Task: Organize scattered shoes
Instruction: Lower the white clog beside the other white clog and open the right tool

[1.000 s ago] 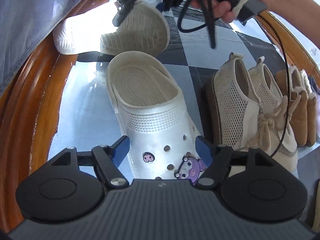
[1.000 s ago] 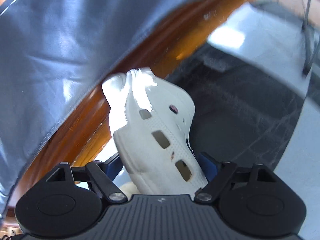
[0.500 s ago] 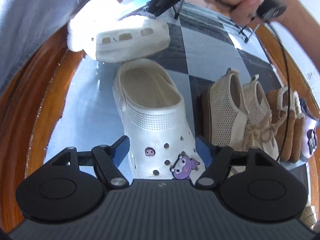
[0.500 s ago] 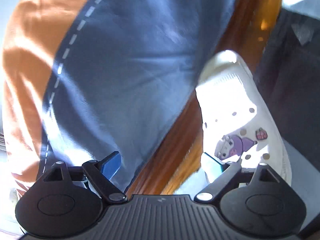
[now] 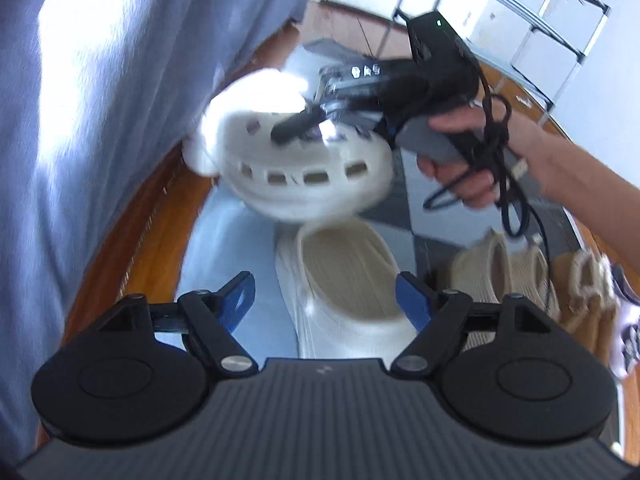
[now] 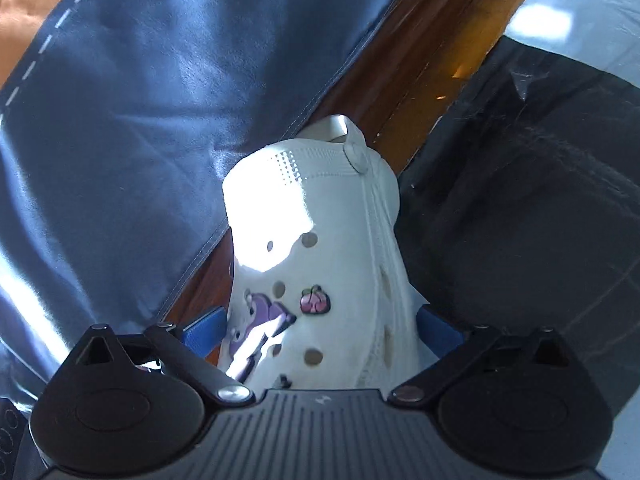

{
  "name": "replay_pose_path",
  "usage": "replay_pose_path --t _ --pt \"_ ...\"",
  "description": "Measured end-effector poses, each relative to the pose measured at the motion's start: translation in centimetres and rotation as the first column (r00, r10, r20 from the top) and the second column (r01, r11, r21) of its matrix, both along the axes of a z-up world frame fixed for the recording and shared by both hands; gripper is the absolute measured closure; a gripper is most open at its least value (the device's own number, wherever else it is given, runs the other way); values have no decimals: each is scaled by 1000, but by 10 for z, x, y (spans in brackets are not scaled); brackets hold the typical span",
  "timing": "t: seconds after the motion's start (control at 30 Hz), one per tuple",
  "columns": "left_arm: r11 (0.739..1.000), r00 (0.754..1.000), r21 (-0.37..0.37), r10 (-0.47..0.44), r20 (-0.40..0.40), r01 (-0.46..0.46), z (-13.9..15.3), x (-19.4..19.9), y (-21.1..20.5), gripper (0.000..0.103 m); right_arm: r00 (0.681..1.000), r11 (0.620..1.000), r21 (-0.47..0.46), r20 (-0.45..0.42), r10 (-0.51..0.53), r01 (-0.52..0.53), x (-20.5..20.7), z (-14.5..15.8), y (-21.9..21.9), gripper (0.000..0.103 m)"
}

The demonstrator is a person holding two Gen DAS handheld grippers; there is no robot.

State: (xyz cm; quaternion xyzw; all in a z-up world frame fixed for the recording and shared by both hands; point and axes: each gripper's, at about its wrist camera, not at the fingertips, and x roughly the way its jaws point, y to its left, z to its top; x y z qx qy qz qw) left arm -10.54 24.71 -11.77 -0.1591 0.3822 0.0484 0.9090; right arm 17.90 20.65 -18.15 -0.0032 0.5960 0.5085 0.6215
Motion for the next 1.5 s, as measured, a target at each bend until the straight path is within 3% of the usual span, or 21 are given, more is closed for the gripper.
replay_pose_path --t 0.1,0.23,0.3,0.33,0.4,0.53,0.67,0.7,0.73,0.8,0.87,0.9,0.97,1.0,1.13,1.2,1.27,1.33,1.4,1.43,1.5 --pt "1000 1000 -14 28 4 -28 -2 17 10 25 999 999 -30 19 37 -36 0 5 9 3" --pt "997 998 -33 64 10 -64 -5 41 24 25 996 998 -44 -81 -49 46 3 15 2 5" --pt "993 996 -82 89 -7 -89 -1 44 31 24 987 995 -51 -128 -95 89 2 21 -2 5" --pt "989 995 -103 101 -28 -103 4 41 33 24 986 992 -69 -128 -109 101 -2 26 -1 5" --pt "991 988 -62 112 -106 -119 23 22 26 24 990 992 -94 -108 -91 81 -15 35 4 5" --pt "992 953 -20 112 -282 -122 46 -15 14 23 978 986 -162 -196 -73 41 -59 40 10 5" --pt "984 925 -99 105 -365 -151 52 -53 15 22 940 982 -146 -336 62 -117 -105 40 6 5" --pt "979 923 -112 116 -367 -168 54 -60 16 20 941 980 -143 -327 85 -138 -111 42 2 5" --pt "976 921 -118 129 -368 -184 54 -65 16 20 964 981 -151 -252 83 -124 -114 51 -7 5" --pt "976 919 -79 162 -359 -203 50 -63 18 18 993 982 -172 -99 62 -79 -114 64 -25 3" --pt "982 924 -27 167 -343 -188 40 -48 20 17 999 980 -192 0 45 -44 -107 67 -40 3" --pt "985 929 0 161 -333 -171 33 -38 21 16 999 979 -199 22 45 -40 -103 65 -46 7" --pt "989 937 55 151 -315 -141 19 -18 24 12 997 965 -260 49 56 -42 -90 50 -58 29" --pt "987 936 79 159 -314 -141 11 -8 26 12 996 955 -295 62 62 -41 -83 41 -65 29" --pt "996 962 43 87 -259 -79 -7 18 37 11 998 962 -270 -39 -44 32 -64 21 -84 32" --pt "999 965 41 38 -258 -28 -16 28 37 11 999 960 -277 -15 -28 23 -69 18 -80 32" --pt "998 965 62 17 -263 -1 -26 32 33 11 998 938 -348 61 10 12 -82 8 -67 26" --pt "996 967 87 13 -255 9 -37 35 29 6 998 926 -379 54 22 0 -87 -8 -53 27" --pt "994 973 114 23 -229 3 -44 34 25 7 999 926 -375 2 40 -36 -89 -23 -53 52" --pt "992 975 130 28 -223 2 -44 32 22 15 1000 930 -366 -5 28 -28 -87 -27 -57 62" --pt "984 973 177 31 -230 10 -44 34 16 18 999 941 -339 -24 -21 11 -77 -34 -68 70"
